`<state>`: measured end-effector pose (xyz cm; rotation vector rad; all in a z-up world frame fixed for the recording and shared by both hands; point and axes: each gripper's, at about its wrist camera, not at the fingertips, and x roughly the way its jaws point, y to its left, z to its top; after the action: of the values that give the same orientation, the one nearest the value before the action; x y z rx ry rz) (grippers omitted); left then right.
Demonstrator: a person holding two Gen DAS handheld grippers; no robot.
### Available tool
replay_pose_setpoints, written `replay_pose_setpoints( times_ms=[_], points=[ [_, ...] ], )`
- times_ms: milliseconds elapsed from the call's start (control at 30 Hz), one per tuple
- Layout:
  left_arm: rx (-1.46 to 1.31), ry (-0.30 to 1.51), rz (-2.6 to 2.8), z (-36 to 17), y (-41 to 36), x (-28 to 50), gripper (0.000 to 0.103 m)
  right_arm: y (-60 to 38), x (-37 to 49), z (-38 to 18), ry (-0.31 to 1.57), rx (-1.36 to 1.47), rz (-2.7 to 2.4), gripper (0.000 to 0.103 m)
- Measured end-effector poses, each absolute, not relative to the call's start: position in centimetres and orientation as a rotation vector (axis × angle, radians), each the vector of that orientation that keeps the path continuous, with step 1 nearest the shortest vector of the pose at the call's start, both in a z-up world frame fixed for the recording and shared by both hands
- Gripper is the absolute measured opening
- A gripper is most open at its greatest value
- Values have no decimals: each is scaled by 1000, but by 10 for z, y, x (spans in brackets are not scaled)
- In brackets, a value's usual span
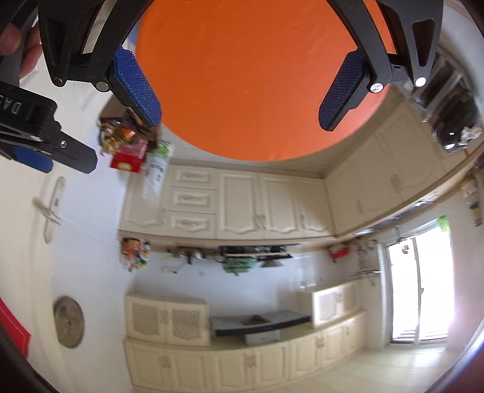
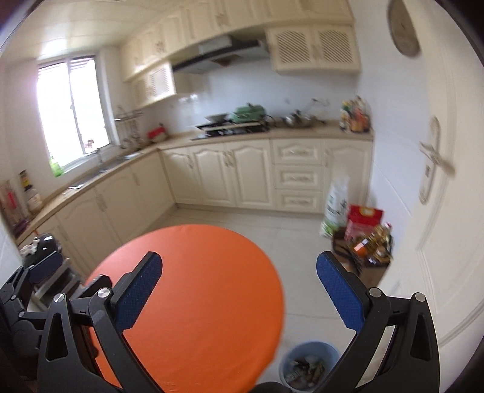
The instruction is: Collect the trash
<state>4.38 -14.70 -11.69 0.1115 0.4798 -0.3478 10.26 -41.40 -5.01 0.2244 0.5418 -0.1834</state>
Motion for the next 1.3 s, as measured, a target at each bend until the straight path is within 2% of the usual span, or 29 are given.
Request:
replay_pose_setpoints(
  times_ms=[267,700,1000,1300],
  points=[
    [60,428,-209,-100,-74,-38,102,-329,95,-7,453,137,-68,103],
    [29,351,-96,-93,-65,-142,102,-284,76,10,407,90,-15,103],
    [12,370,-100,-101,-79,-137,102,-283,70,10,405,87,-14,103],
    [10,369,-70,-80,-71,-104,102,-288,70,9,411,87,-23,103]
  ],
)
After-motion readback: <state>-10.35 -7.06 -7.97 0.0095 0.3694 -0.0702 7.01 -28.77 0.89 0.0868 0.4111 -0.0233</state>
